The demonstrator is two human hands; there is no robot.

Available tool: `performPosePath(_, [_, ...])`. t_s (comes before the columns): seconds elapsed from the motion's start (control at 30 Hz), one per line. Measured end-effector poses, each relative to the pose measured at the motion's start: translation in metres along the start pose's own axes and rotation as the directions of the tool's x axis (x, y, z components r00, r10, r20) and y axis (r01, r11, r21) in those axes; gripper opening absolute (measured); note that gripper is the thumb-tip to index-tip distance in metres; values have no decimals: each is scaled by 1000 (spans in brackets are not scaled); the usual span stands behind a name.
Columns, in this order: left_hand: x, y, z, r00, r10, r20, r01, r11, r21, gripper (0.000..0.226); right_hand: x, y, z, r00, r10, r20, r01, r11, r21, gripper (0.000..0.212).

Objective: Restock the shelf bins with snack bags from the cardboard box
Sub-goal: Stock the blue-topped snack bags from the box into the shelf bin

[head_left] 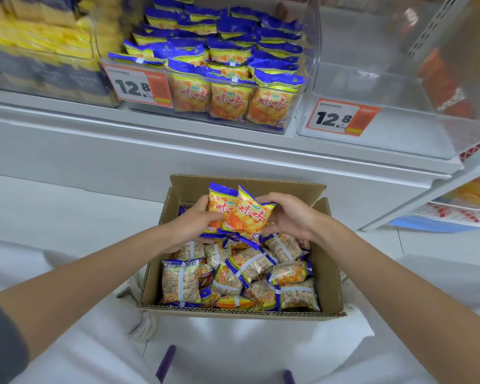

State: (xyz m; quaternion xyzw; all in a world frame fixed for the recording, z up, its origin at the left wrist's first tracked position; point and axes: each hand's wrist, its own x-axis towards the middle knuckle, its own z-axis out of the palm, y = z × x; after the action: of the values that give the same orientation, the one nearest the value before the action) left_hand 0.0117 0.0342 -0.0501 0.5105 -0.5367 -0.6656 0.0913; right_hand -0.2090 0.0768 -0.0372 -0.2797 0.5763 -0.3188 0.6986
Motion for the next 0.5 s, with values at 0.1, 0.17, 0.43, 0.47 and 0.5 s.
performPosePath(0.1, [-6,8,6,999,10,41,-3,987,-162,35,1,-6,14,988,-91,-126,81,993,-85,28])
performPosePath(0.17, [-10,12,10,996,38,78,-23,983,-184,63,4,-8,22,973,-116,-198,99,991,-93,34])
performPosePath(0.43, [-11,29,6,981,164,-101,-180,967,-179,56,-1,-36,33,976,-199,-87,194,979,-63,37])
performPosePath(0.47, [-11,33,3,981,169,-95,-186,961,-205,54,-3,-39,32,979,-205,-24,201,974,-106,36])
performPosePath(0.5, [-13,37,0,980,182,-79,-195,954,-229,54,-3,-43,32,980,-200,15,200,970,-135,44])
